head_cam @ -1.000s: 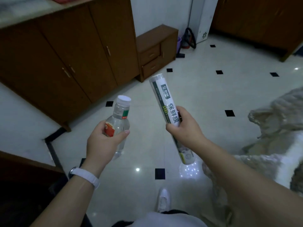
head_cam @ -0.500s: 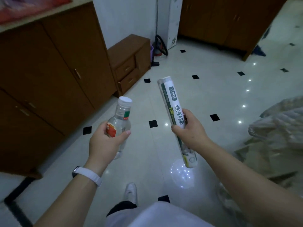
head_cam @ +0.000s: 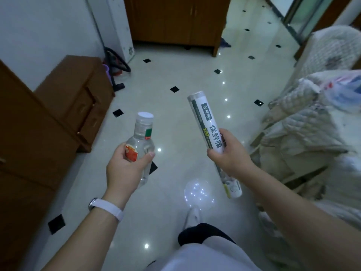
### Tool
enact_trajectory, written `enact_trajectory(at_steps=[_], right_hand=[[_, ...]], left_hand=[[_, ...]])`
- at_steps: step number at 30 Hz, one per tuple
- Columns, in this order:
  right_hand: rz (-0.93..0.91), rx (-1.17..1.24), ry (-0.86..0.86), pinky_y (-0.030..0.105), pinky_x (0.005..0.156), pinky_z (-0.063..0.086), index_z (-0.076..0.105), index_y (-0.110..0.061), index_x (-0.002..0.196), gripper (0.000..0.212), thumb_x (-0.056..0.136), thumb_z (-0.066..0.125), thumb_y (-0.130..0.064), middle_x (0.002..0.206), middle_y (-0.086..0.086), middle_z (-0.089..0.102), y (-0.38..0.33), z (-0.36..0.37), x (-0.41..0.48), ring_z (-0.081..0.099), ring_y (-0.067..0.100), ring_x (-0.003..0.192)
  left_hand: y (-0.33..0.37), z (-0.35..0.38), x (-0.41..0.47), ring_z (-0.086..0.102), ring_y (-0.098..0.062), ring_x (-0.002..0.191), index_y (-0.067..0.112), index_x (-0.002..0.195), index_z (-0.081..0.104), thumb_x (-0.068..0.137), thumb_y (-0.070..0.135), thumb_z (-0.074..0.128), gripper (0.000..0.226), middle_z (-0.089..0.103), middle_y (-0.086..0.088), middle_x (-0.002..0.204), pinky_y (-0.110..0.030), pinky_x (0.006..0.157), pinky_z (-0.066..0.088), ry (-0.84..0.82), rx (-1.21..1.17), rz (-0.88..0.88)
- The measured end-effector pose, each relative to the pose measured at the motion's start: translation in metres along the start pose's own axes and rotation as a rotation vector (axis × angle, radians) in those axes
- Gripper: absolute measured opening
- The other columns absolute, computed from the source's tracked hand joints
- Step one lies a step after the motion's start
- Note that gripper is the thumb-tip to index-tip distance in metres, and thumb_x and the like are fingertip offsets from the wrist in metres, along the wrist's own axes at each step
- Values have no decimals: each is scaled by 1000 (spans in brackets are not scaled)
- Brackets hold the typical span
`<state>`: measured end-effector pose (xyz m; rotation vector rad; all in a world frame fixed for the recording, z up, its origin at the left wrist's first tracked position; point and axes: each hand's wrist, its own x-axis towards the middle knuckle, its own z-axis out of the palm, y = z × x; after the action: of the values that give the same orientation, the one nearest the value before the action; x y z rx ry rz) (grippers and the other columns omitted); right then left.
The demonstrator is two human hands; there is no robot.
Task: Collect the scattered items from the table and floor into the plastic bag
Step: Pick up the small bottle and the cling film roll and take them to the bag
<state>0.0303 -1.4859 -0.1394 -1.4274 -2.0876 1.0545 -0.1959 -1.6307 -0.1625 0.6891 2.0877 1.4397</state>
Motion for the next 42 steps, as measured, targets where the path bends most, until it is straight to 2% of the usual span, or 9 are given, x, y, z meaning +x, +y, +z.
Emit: enact_trajectory(at_steps=[6, 10, 15, 18, 22, 26, 30, 37, 42], right_hand=[[97, 81, 73, 45, 58, 56, 52, -29, 100, 28, 77, 67, -22, 79, 2, 62, 40, -10, 99, 59, 22, 62], [114, 166, 83, 42, 68, 57, 50, -35, 104, 33, 78, 67, -23, 87, -2, 63, 56, -33, 176, 63, 21, 77], [155, 183, 151, 34, 62, 53, 52, -33, 100, 28, 78, 66, -24, 86, -3, 63, 72, -94, 259, 62, 17, 73], [177, 188, 228, 34, 60, 52, 53, -30, 102, 28, 78, 65, -23, 83, -2, 62, 82, -131, 294, 60, 15, 66], [219, 226, 311, 28, 57, 49, 51, -33, 104, 31, 80, 66, -20, 82, -6, 61, 98, -164, 327, 57, 5, 62], [275, 227, 370, 35, 56, 54, 52, -32, 107, 31, 82, 66, -20, 85, -1, 61, 119, -185, 368, 58, 19, 68], [358, 185, 429, 49, 68, 58, 50, -35, 107, 33, 80, 66, -25, 92, -1, 64, 136, -205, 419, 64, 24, 79], [490, 146, 558, 30, 48, 51, 46, -41, 111, 38, 83, 66, -25, 90, -12, 61, 133, -250, 526, 62, 14, 69], [516, 52, 682, 32, 59, 57, 47, -42, 113, 43, 79, 68, -27, 93, -13, 64, 131, -280, 590, 63, 8, 75]], left_hand=[[27, 80, 91, 66, 0, 74, 27, 99, 68, 69, 31, 87, 36, 72, 12, 86, -13, 61, 47, -134, 65, 49], [64, 135, 158, 67, -1, 80, 32, 103, 67, 69, 34, 87, 40, 72, 14, 90, -25, 72, 51, -196, 151, 62], [124, 209, 227, 69, -10, 85, 32, 101, 68, 69, 33, 87, 37, 73, 10, 89, -36, 79, 56, -230, 144, 109], [154, 256, 254, 67, -11, 79, 26, 96, 67, 70, 29, 87, 32, 72, 6, 86, -32, 75, 54, -272, 123, 153], [177, 314, 292, 58, 1, 65, 24, 95, 67, 70, 29, 87, 32, 68, 8, 80, -23, 66, 46, -365, 141, 198], [184, 370, 340, 60, 4, 66, 30, 93, 67, 69, 32, 87, 31, 68, 17, 78, -24, 65, 45, -435, 187, 201], [197, 427, 395, 61, 2, 69, 31, 93, 66, 70, 34, 86, 31, 67, 14, 79, -25, 66, 46, -550, 191, 220], [253, 540, 509, 60, 5, 68, 33, 92, 65, 69, 31, 87, 33, 67, 15, 82, -19, 64, 43, -712, 117, 254], [291, 615, 576, 59, -7, 72, 25, 98, 64, 70, 35, 86, 36, 64, 10, 82, -23, 65, 43, -868, 139, 310]])
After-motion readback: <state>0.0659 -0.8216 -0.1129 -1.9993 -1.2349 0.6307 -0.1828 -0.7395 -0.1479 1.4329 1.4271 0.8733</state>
